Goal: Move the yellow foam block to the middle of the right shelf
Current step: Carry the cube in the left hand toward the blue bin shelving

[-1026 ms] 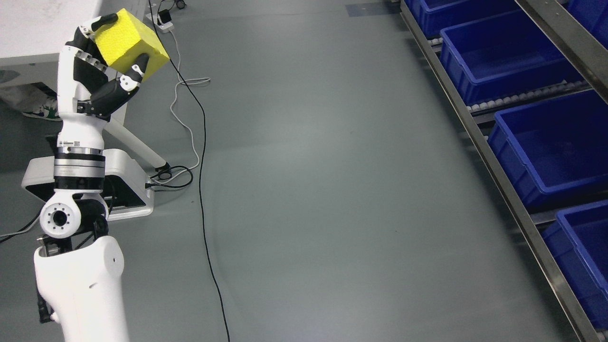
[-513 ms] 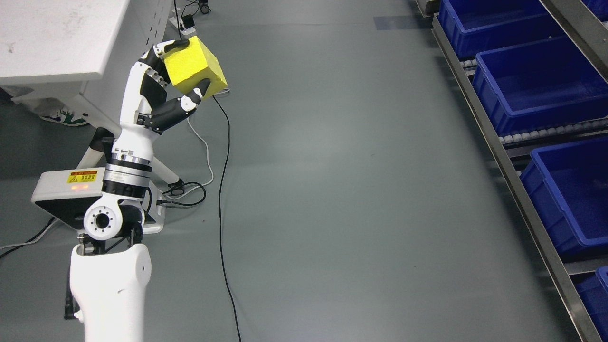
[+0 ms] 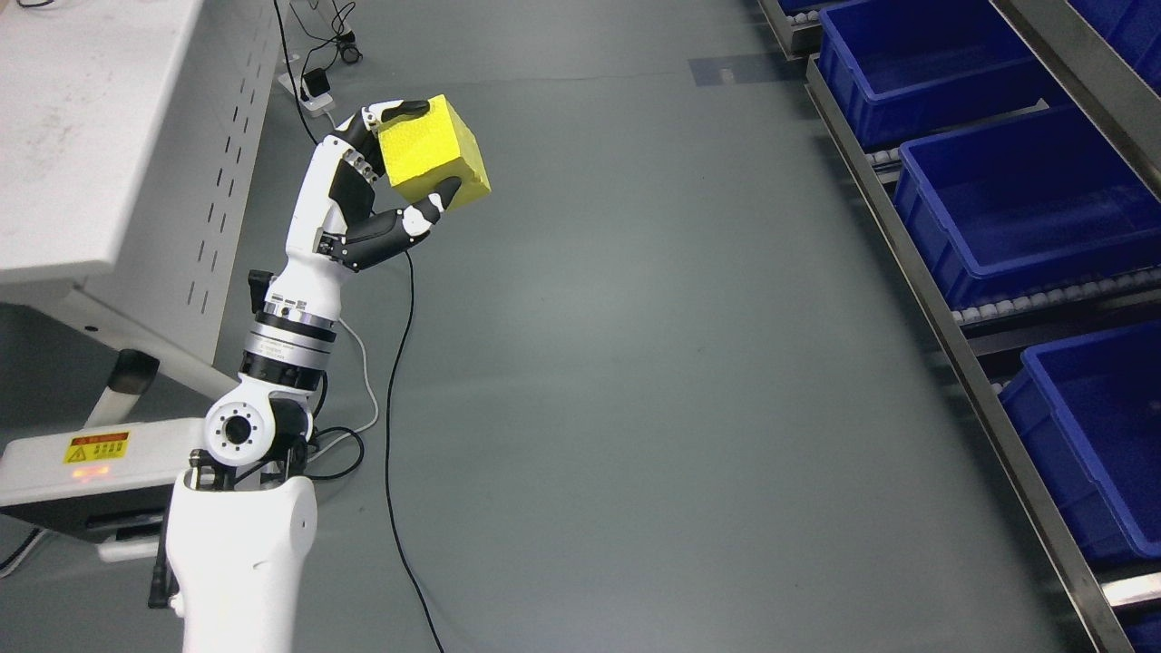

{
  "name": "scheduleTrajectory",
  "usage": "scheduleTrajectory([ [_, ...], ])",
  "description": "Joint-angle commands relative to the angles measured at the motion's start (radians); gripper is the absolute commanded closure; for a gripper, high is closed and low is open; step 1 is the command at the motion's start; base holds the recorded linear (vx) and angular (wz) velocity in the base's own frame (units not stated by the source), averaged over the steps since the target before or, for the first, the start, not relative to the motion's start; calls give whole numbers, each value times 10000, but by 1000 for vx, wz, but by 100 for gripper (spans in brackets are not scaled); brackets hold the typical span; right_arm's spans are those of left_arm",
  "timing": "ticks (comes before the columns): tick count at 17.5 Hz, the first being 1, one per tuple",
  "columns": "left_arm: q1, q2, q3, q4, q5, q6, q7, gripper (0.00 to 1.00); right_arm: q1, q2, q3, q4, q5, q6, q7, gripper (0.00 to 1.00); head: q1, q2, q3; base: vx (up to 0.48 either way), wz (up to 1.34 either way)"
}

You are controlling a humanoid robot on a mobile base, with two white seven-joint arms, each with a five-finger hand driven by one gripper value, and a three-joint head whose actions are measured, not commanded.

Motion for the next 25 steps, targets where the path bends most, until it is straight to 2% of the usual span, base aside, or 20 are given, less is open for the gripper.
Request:
scheduleTrajectory([
  [1, 66, 169, -575, 3, -12, -70, -7, 57, -31, -175, 0, -175, 0, -2, 8, 0, 0, 0, 0, 402, -89],
  [17, 20, 169, -575, -43, -12, -55, -69, 57, -31, -175, 0, -175, 0, -2, 8, 0, 0, 0, 0, 420, 12],
  [25, 4, 169, -575, -28, -11, -55, -69, 56, -31, -175, 0, -175, 0, -2, 8, 0, 0, 0, 0, 414, -460],
])
